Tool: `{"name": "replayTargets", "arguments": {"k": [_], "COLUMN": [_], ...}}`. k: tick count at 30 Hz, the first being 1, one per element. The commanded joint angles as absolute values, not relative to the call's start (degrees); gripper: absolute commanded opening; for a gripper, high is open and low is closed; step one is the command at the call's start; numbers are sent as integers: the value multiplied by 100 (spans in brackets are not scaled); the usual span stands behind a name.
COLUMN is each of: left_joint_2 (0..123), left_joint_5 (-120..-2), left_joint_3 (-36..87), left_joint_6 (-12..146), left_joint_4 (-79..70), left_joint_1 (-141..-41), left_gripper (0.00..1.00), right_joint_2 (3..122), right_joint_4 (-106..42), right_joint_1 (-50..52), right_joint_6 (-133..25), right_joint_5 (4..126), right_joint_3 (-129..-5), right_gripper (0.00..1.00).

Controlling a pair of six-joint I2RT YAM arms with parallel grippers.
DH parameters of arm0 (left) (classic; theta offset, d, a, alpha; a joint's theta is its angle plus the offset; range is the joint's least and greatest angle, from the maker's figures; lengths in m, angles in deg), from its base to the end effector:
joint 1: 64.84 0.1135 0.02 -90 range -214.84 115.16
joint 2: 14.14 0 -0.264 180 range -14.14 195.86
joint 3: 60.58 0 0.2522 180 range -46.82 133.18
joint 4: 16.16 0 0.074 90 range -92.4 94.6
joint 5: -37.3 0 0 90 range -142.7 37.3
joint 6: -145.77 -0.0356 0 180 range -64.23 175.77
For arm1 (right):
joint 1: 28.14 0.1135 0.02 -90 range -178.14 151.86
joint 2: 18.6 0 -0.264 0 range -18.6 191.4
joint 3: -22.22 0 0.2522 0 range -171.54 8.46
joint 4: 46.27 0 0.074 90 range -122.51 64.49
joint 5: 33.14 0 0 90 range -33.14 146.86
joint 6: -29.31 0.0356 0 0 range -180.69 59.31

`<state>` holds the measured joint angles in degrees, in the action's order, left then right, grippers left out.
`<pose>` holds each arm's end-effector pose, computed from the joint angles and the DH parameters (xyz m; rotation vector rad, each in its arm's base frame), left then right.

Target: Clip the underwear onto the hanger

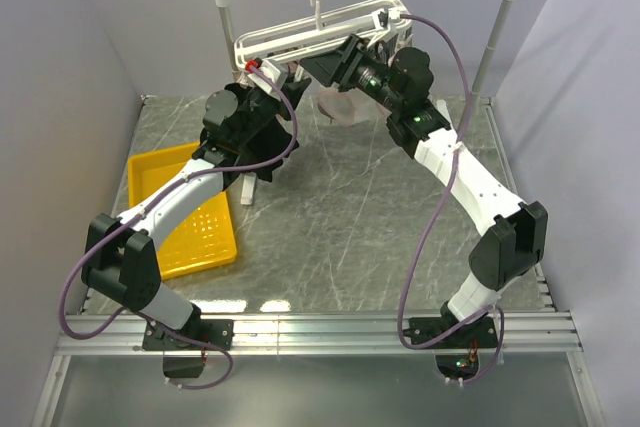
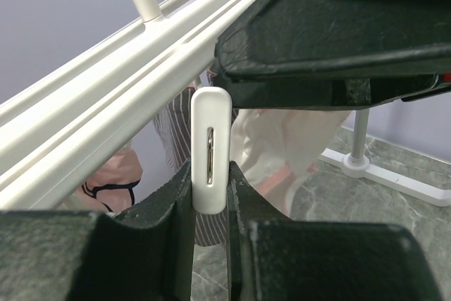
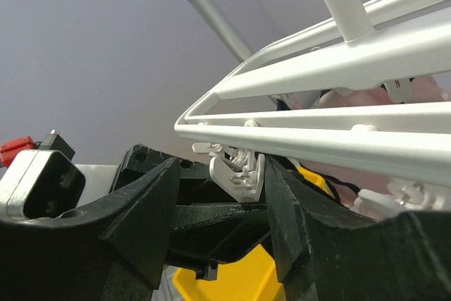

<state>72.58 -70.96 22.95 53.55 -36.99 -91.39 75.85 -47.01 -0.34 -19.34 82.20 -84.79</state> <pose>0.3166 -0.1706 0.3957 0.5855 1.1602 -0.5651 0.3379 0.1954 0.4560 -0.2350 1.4692 1.2915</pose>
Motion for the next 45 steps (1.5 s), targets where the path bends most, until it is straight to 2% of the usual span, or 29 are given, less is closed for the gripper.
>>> {"name": "replayTargets", "arguments": {"k": [1,8,21,23,26,27,29,30,31,33,34,35,37,39,45], "left_joint_2": [7077,7077,7059,7042,7024,7024,7015,7007,6989,6936,6840,6787,6542,6244,5610], "left_joint_5": [-7344,-7353,-7476,-7485,-7476,-7502,-7511,-7520,-7520,-7555,-7677,-7843,-8413,-8705,-9778], "left_joint_3": [2516,2393,2270,2252,2226,2226,2243,2243,2261,2296,2357,2384,2446,2332,2243], "left_joint_6": [5375,5200,5164,5147,5129,5129,5129,5120,5120,5129,5146,5138,4998,4971,4479], "left_joint_4": [-3914,-4107,-4116,-4116,-4099,-4073,-4037,-4002,-3889,-3704,-3425,-3274,-2792,-2588,-1402], "left_joint_1": [-9138,-9138,-9130,-9138,-9130,-9130,-9138,-9138,-9130,-9121,-9121,-9086,-9024,-8919,-8664], "left_gripper": [0,0,0,0,0,0,1,3,16,34,49,55,81,84,82], "right_joint_2": [7527,7500,7553,7570,7588,7597,7588,7588,7579,7588,7605,7614,7614,7606,7605], "right_joint_4": [-4816,-4947,-5167,-5193,-5176,-5141,-5167,-5185,-5176,-5150,-5106,-5045,-4939,-4921,-4860], "right_joint_1": [69,157,148,148,157,157,148,157,157,157,157,148,157,148,157], "right_joint_6": [-2104,-2236,-2175,-2149,-2131,-2122,-2105,-2096,-2096,-2148,-2201,-2245,-2412,-2535,-2711], "right_joint_5": [7989,7954,7787,7813,7813,7813,7804,7804,7813,7848,7848,7866,7866,7866,7874], "right_joint_3": [-8435,-8250,-8259,-8259,-8294,-8303,-8286,-8286,-8286,-8312,-8329,-8390,-8417,-8400,-8417], "right_gripper": [59,59,54,50,39,30,20,14,10,1,0,0,0,0,0]}}
